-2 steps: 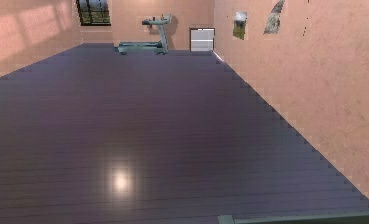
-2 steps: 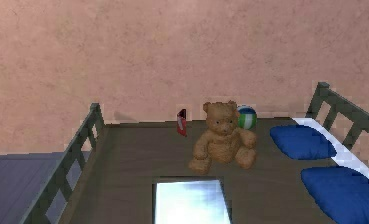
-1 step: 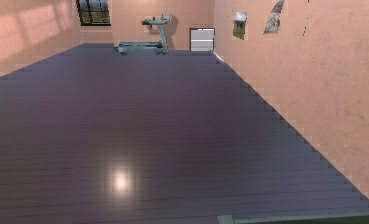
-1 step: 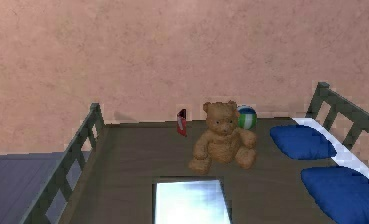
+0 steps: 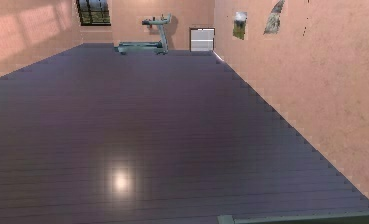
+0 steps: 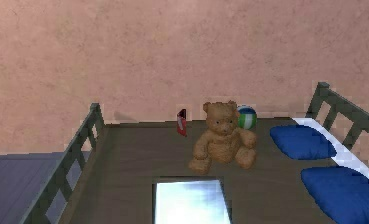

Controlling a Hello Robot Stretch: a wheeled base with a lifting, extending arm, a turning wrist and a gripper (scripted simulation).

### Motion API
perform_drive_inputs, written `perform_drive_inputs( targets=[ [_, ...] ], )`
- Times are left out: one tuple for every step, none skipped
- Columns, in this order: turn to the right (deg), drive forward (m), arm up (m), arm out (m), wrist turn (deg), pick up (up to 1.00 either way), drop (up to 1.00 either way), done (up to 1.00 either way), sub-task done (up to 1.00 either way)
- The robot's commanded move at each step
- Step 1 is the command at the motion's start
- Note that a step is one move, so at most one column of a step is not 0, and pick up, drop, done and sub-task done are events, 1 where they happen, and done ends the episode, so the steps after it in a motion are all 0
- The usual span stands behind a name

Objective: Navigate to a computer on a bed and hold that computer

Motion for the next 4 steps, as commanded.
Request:
perform_drive_inputs(
  targets=[
    [0.0, 0.00, 0.00, 0.24, 0.0, 0.00, 0.00, 0.00, 0.00],
    [0.0, 0.00, 0.00, 0.00, 45.0, 0.00, 0.00, 0.00, 0.00],
    [0.0, 0.00, 0.00, 0.00, 45.0, 0.00, 0.00, 0.00, 0.00],
    [0.0, 0.00, 0.00, 0.00, 45.0, 0.00, 0.00, 0.00, 0.00]
  ],
)
